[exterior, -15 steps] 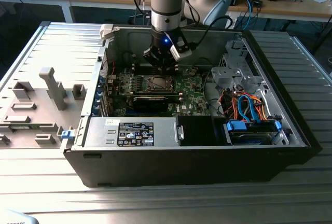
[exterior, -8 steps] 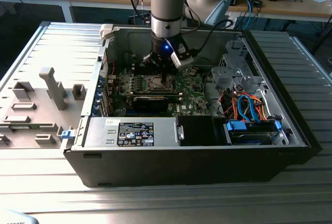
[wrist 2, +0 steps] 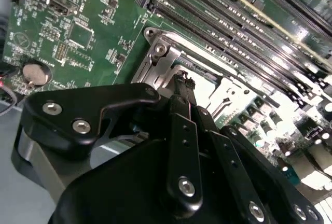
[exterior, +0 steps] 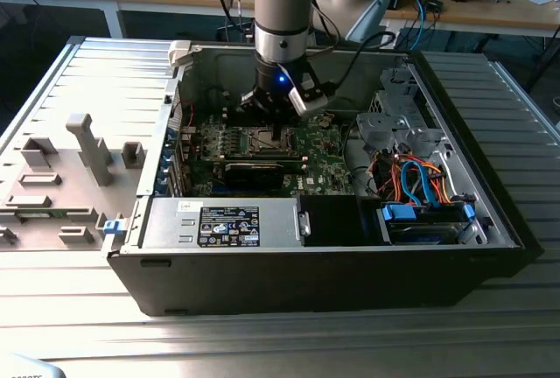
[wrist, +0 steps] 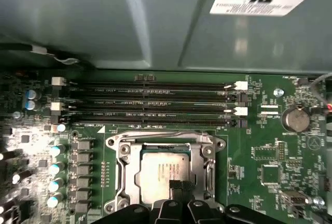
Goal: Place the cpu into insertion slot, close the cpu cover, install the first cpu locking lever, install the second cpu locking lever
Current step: 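Install the first cpu locking lever, then install the second cpu locking lever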
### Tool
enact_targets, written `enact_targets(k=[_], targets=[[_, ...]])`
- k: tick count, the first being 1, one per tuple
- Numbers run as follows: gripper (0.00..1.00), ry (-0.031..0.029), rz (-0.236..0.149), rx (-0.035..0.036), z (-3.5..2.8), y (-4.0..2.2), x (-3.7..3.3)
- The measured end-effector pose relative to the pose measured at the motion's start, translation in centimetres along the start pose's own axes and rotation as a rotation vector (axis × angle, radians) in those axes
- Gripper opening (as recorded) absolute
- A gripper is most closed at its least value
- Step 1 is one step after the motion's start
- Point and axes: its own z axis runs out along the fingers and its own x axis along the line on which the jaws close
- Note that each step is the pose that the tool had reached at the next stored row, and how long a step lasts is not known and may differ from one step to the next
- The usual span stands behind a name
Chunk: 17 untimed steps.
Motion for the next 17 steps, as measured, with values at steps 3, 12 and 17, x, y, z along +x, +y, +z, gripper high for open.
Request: enact_targets(k=[3, 12, 17], targets=[[0.11, 0.0, 0.0, 0.0, -0.89, 0.02, -0.03], [0.11, 0.0, 0.0, 0.0, -1.47, 0.03, -0.05], [0.11, 0.0002, 0.0, 0.0002, -1.48, -0.06, -0.05]])
